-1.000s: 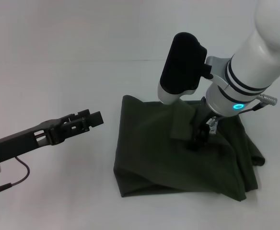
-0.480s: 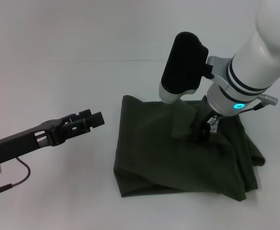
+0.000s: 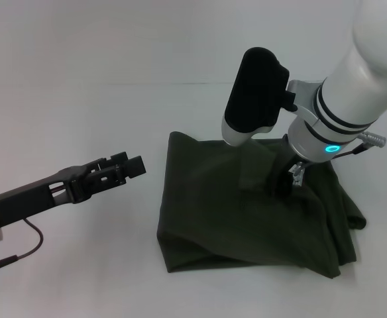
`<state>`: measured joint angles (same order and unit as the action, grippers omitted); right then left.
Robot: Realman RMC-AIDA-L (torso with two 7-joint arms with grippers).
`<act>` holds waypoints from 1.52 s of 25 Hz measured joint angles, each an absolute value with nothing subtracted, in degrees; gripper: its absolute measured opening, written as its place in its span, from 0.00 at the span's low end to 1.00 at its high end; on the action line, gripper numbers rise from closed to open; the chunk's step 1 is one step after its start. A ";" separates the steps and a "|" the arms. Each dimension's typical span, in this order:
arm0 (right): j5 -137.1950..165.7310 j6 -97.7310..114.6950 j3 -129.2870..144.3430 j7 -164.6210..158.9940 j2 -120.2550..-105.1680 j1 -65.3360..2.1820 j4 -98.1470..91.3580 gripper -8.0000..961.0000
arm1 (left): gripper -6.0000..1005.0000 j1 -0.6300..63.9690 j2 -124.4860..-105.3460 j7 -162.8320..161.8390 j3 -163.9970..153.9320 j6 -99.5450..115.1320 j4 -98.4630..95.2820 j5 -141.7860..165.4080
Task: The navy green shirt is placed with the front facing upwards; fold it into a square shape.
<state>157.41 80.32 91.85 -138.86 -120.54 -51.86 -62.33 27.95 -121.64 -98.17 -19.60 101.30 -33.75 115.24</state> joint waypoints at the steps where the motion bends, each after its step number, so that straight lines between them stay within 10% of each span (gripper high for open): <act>1: 157.41 80.37 91.79 -138.86 -120.52 -51.81 -62.35 0.16 | 0.93 27.95 -121.64 -98.17 -19.60 101.34 -33.75 115.23; 38: 161.43 77.87 66.57 -146.45 -119.94 -41.46 -69.97 0.06 | 0.93 27.94 -121.63 -97.39 -19.60 102.32 -33.13 115.33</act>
<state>161.43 77.87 66.57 -146.46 -119.94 -41.46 -69.97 27.94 -121.63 -97.39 -19.60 102.32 -33.13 115.33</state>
